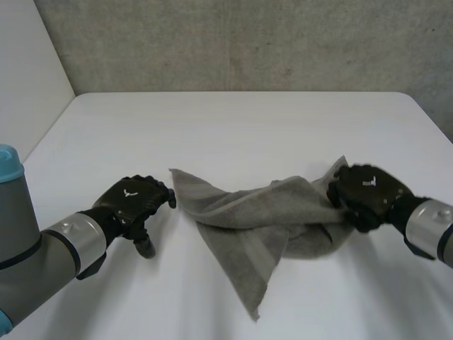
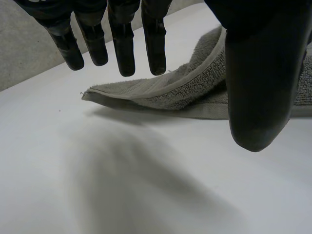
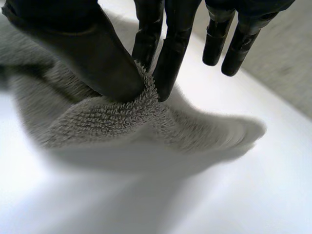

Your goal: Fold the towel.

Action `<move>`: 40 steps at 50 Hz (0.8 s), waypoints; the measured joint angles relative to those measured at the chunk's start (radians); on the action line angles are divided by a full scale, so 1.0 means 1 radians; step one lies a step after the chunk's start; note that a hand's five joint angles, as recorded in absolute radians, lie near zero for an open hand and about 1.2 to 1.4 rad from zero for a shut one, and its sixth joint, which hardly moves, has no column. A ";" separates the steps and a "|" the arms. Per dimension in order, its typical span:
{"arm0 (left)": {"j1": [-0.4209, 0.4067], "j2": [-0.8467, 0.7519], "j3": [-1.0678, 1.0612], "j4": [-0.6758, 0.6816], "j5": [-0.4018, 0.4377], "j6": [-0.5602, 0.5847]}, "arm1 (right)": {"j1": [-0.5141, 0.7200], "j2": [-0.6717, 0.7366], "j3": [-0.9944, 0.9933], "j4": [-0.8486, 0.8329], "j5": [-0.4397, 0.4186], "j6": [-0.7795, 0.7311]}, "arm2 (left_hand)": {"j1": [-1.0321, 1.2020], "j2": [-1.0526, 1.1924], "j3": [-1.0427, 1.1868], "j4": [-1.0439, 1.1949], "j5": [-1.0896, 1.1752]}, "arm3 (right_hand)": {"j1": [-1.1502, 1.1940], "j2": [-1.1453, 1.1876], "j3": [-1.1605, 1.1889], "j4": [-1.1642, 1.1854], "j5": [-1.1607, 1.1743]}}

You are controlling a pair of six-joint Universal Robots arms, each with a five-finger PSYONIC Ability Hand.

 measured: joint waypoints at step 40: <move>-0.159 -0.417 0.382 0.058 -0.071 -0.043 | 0.109 0.491 -0.674 0.167 -0.010 0.230 | 0.070 0.085 0.000 0.000 0.136 | -1.045 -1.045 0.000 0.000 -1.076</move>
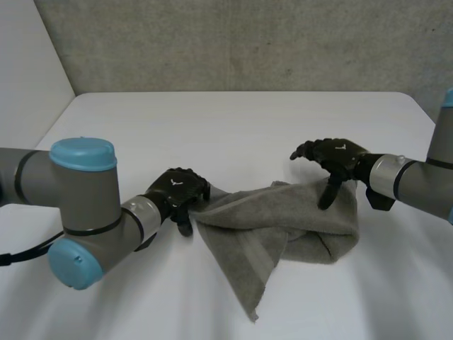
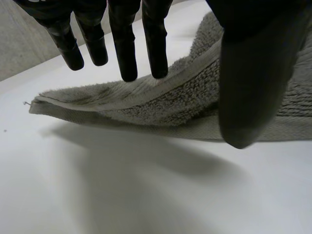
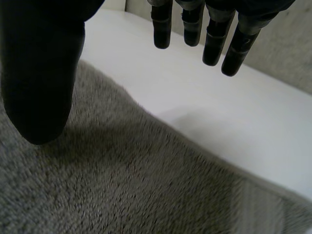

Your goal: Fold the towel.

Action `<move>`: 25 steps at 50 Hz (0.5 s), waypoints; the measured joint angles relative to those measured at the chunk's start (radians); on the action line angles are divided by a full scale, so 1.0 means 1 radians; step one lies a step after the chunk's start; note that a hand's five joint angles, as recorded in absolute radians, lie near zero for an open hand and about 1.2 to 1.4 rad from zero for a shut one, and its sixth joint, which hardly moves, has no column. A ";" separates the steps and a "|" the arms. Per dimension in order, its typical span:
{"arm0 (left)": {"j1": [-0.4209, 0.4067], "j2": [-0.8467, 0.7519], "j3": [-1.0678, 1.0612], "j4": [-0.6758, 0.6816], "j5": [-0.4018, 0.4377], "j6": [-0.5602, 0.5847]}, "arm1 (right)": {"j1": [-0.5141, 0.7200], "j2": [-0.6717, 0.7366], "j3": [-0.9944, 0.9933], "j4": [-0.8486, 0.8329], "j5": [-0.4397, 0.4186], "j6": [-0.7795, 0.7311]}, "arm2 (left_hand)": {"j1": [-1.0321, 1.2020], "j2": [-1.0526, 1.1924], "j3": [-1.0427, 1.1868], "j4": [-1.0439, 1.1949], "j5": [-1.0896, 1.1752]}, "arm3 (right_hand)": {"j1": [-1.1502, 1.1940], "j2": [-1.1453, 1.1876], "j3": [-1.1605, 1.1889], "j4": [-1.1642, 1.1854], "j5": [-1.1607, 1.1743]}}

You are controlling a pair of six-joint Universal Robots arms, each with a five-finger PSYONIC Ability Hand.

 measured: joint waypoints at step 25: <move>-0.013 0.003 0.014 0.036 0.002 -0.014 | -0.041 -0.147 0.137 -0.001 -0.098 0.011 | 0.752 0.788 0.000 0.000 0.785 | 1.042 1.057 0.000 0.000 1.064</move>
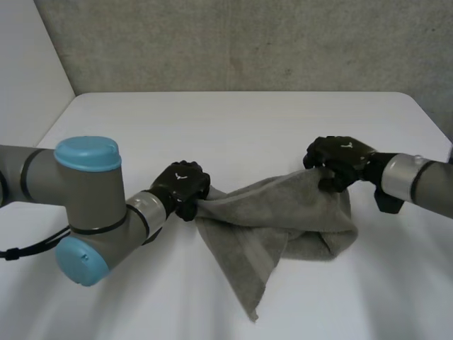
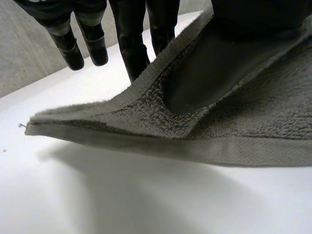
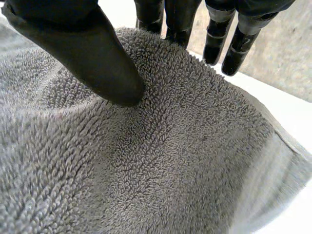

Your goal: Fold the towel.

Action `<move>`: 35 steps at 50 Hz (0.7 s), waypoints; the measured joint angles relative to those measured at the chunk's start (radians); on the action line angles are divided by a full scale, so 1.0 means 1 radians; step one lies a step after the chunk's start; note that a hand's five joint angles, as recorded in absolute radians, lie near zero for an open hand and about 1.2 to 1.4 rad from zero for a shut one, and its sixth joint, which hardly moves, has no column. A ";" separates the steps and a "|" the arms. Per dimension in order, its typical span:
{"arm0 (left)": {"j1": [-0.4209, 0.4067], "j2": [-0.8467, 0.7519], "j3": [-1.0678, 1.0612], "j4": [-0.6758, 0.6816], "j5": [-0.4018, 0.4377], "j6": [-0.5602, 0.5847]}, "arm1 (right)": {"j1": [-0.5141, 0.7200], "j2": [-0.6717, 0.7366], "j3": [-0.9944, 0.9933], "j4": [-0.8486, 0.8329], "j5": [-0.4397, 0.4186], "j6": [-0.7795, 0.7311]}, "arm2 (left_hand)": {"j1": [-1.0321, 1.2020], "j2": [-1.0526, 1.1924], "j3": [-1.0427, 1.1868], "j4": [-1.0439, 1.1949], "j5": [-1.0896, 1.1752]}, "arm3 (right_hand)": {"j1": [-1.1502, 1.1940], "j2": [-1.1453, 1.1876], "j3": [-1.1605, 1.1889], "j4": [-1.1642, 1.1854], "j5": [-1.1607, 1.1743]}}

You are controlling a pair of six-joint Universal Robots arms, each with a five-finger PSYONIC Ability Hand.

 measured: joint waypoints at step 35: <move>0.126 0.377 0.278 0.373 -0.043 -0.157 | 0.044 -0.291 -0.212 -0.551 0.215 0.479 | 0.000 0.030 0.000 0.000 0.006 | 0.000 0.027 0.000 0.000 0.000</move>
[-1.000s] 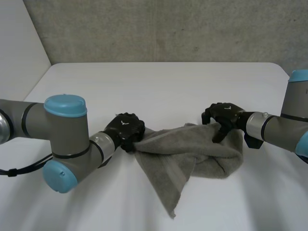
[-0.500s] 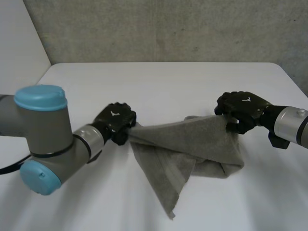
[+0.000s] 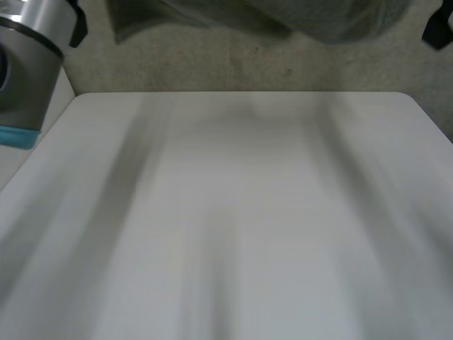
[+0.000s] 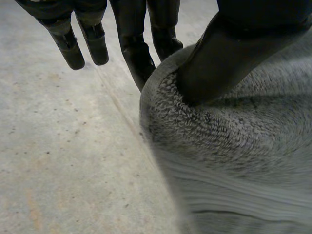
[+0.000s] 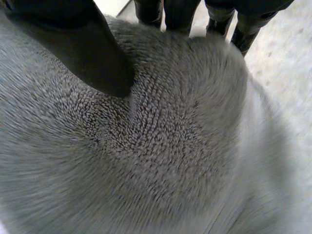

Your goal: Fold the towel.

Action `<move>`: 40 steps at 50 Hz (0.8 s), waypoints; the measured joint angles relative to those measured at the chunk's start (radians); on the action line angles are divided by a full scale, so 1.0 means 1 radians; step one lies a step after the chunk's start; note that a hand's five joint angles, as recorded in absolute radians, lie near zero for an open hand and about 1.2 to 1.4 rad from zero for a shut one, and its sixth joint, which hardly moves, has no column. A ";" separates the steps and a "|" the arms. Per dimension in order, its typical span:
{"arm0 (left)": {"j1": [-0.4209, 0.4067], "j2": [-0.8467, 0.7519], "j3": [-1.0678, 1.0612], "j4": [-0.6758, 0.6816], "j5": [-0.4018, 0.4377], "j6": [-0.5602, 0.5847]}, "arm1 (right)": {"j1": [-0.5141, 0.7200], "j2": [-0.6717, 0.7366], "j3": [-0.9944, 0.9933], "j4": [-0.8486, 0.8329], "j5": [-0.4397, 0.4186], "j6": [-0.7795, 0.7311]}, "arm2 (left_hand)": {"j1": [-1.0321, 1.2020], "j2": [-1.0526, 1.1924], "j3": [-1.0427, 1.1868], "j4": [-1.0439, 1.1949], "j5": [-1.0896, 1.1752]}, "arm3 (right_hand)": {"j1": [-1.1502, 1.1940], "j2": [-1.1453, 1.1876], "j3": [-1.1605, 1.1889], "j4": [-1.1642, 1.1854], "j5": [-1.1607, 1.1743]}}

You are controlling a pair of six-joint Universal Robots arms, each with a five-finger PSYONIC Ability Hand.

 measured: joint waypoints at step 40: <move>0.025 -0.123 -0.675 -0.053 0.147 0.330 | 0.011 0.035 0.763 0.085 -0.023 -0.431 | 0.000 0.009 0.000 0.000 0.017 | -0.368 -0.378 0.000 0.000 -0.382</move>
